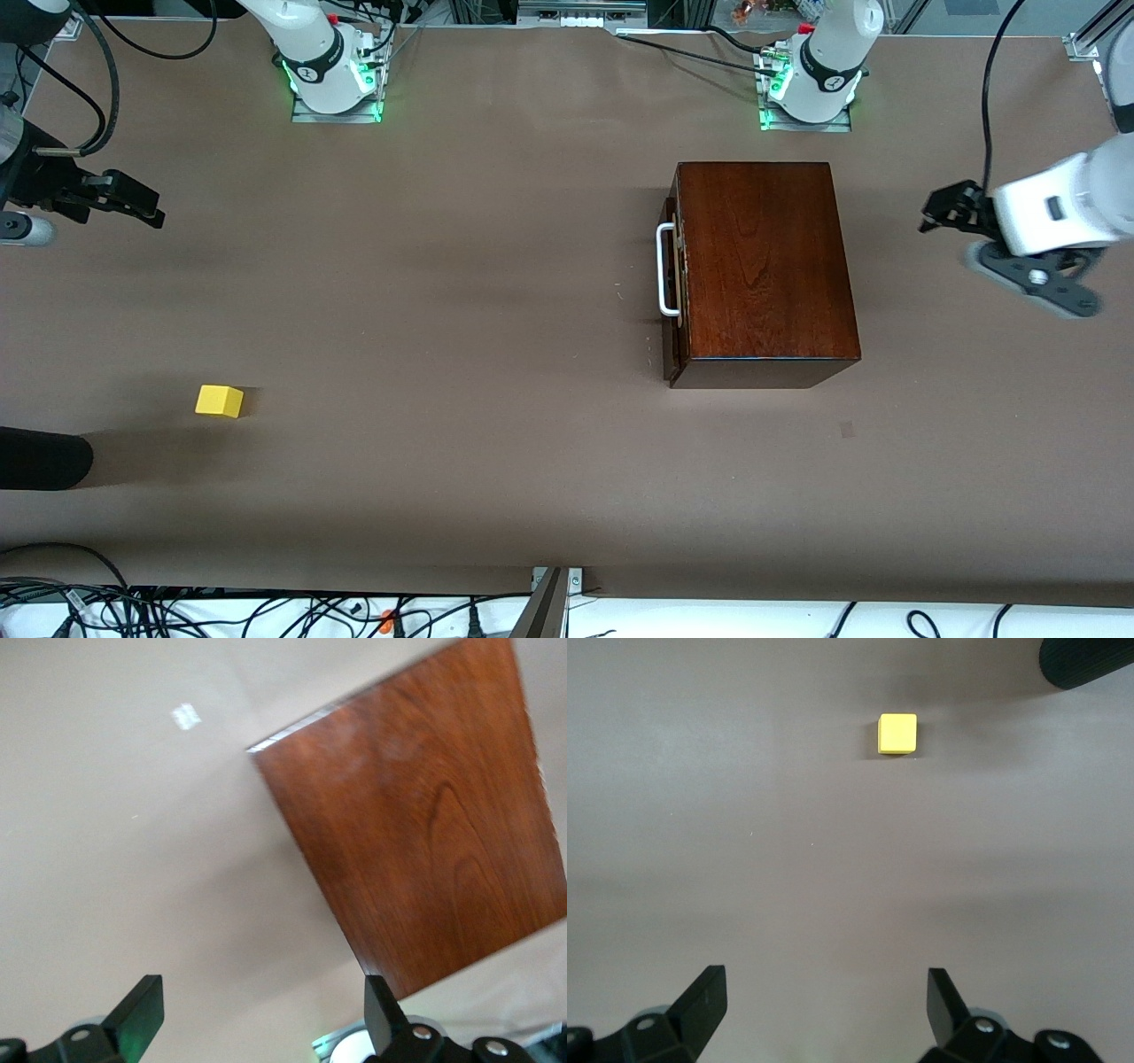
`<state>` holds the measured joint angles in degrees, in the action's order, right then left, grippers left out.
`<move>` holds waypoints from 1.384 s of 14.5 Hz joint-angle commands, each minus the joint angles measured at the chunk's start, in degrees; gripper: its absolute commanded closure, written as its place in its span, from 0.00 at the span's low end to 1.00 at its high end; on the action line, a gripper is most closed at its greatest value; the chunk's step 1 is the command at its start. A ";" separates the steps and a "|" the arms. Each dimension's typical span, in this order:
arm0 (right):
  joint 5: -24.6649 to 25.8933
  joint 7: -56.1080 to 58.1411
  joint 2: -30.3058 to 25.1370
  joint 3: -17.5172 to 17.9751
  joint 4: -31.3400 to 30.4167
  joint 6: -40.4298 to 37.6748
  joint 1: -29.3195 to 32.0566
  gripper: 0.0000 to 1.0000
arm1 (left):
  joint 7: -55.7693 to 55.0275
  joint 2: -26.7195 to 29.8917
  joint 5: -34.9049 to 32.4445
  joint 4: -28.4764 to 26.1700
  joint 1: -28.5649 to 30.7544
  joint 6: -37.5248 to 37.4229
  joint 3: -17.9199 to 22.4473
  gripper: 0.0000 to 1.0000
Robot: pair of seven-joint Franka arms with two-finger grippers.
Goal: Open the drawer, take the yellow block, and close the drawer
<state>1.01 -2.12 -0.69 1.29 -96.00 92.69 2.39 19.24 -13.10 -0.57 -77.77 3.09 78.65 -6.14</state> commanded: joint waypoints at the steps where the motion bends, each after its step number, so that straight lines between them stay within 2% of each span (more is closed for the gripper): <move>1: 0.66 0.36 0.78 0.55 2.13 -2.42 0.87 0.00 | -7.63 4.47 -1.10 -6.49 -2.55 7.18 4.62 0.00; 2: 0.49 0.45 0.86 0.55 2.22 -2.42 0.87 0.00 | -7.64 6.49 -0.75 -9.74 -3.26 10.70 6.29 0.00; 4: 0.05 0.01 1.21 0.55 2.22 -2.34 0.95 0.00 | -8.17 10.53 -0.75 -15.64 -3.53 17.47 6.75 0.00; 7: 0.05 -0.78 1.04 0.64 2.31 -1.81 0.87 0.00 | -8.43 16.16 -0.66 -21.09 -3.79 18.73 6.75 0.00; 20: 0.49 -0.78 1.31 0.64 2.57 -0.49 0.87 0.00 | -7.64 15.91 -0.31 -20.05 -3.79 15.57 5.87 0.00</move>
<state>1.00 -2.26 0.20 1.29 -94.53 92.42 2.53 11.76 2.19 -0.59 -97.51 -0.42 94.90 -0.25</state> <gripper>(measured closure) 0.000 0.000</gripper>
